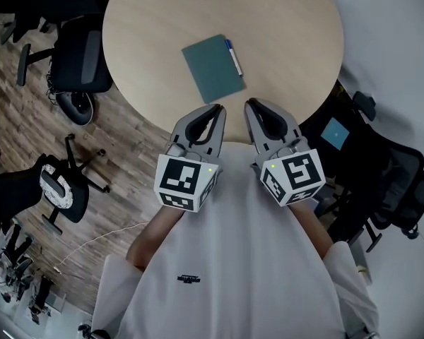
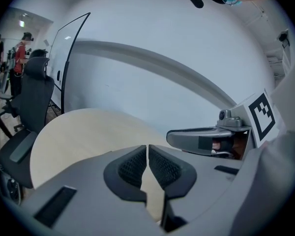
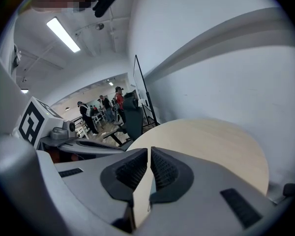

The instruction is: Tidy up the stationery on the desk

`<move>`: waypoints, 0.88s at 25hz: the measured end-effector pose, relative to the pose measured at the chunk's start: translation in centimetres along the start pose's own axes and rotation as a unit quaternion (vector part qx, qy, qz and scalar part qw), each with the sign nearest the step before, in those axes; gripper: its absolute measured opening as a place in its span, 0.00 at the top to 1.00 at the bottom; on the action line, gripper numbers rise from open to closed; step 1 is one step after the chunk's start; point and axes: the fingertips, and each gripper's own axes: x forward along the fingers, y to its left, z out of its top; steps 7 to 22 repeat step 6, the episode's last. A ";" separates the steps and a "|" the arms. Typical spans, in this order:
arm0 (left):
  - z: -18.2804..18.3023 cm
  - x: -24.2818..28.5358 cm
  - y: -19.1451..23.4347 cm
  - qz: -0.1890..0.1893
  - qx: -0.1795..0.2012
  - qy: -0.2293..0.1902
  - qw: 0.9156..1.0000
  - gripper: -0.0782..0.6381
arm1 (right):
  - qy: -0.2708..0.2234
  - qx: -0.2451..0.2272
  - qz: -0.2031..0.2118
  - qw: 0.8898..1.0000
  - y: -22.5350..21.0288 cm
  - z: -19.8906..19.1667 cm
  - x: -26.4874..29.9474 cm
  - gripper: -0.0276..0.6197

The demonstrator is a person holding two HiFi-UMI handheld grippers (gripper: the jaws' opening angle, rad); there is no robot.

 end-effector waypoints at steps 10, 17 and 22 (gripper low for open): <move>0.0 0.3 0.5 -0.028 0.007 -0.009 1.000 0.85 | 0.010 -0.016 -0.023 1.000 1.0 -0.5 1.2 0.88; 0.0 0.3 0.5 -0.028 0.007 -0.009 1.000 0.85 | 0.010 -0.016 -0.023 1.000 1.0 -0.5 1.2 0.88; 0.0 0.3 0.5 -0.028 0.007 -0.009 1.000 0.85 | 0.010 -0.016 -0.023 1.000 1.0 -0.5 1.2 0.88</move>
